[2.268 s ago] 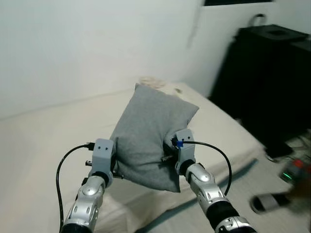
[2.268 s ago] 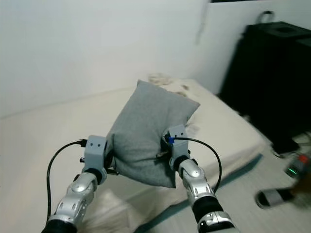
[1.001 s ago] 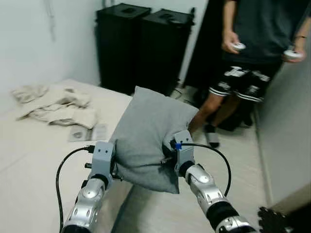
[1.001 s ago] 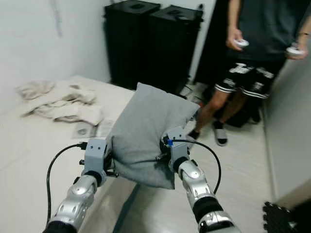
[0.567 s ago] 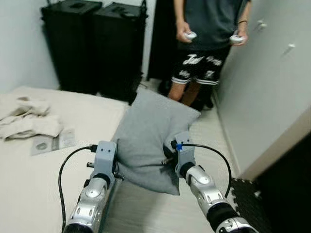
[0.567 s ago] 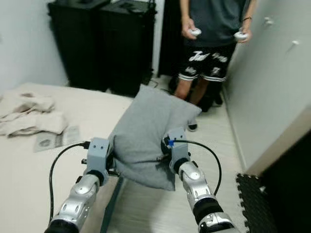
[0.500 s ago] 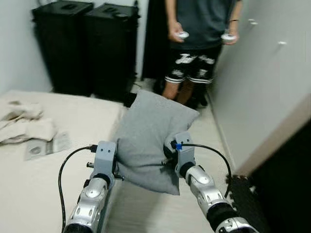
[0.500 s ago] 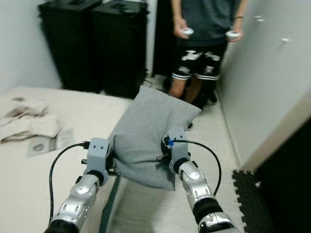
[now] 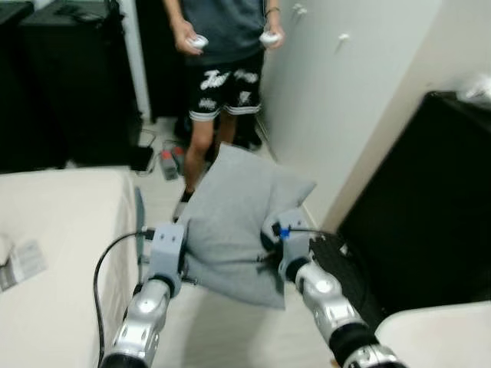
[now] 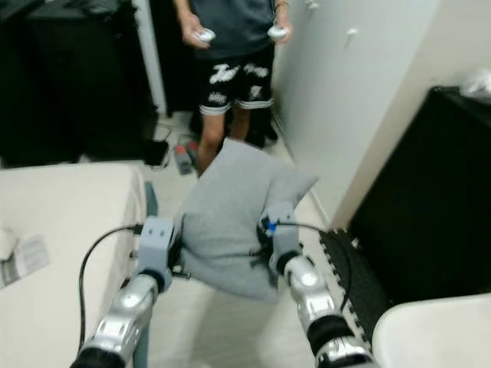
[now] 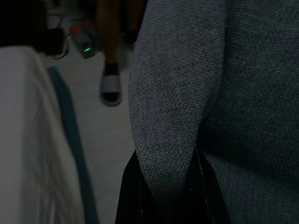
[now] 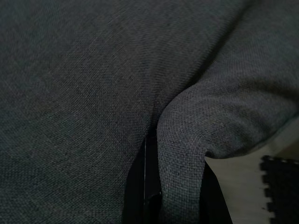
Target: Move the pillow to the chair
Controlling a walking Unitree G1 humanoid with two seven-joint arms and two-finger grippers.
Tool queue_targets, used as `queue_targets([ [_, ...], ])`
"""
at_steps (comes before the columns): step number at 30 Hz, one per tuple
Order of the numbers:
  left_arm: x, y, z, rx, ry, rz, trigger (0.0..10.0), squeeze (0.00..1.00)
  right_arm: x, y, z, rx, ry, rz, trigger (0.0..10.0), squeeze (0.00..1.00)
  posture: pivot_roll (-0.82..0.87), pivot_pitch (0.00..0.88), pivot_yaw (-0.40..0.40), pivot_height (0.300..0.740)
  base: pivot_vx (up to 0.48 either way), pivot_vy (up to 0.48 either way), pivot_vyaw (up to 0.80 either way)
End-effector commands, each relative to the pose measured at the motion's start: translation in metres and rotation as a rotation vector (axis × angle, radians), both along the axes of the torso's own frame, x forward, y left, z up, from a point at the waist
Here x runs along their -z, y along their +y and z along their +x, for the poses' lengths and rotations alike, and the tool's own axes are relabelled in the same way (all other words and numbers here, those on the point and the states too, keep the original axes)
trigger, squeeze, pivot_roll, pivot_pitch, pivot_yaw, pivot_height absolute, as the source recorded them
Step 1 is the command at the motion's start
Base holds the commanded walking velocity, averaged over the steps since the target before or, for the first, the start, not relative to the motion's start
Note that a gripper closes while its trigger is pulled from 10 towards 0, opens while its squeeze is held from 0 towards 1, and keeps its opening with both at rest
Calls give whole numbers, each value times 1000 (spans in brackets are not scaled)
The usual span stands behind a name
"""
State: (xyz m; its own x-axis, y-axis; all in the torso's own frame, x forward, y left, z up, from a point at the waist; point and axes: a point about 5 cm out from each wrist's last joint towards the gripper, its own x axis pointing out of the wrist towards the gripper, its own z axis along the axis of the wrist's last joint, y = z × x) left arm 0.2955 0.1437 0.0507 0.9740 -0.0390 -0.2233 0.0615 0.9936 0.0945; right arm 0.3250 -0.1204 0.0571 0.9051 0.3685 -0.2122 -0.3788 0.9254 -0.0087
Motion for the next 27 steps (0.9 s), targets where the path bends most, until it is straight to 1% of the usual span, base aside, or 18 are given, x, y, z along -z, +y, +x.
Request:
queue_targets([
  [1, -8, 21, 2, -88, -50, 24, 10000, 0, 8, -8, -5, 17, 28, -26, 10000, 0, -34, 83, -64, 740, 0, 0, -800],
  [6, -8, 23, 2, -103, -45, 5, 10000, 0, 8, -7, -6, 12, 29, -26, 10000, 0, -34, 86, -67, 740, 0, 0, -800],
  [18, -5, 24, 0, -117, -36, 24, 10000, 0, 10, -9, -7, 33, 38, -11, 10000, 0, -23, 86, -64, 740, 0, 0, -800],
  [19, -5, 25, 1, -113, -35, 27, 10000, 0, 11, -8, -7, 41, 44, -2, 10000, 0, -20, 86, -52, 740, 0, 0, -800],
  [27, -6, 27, 2, -105, -27, 26, 10000, 0, 13, -7, -9, 59, 50, 15, 10000, 0, -22, 87, -35, 740, 0, 0, -800],
])
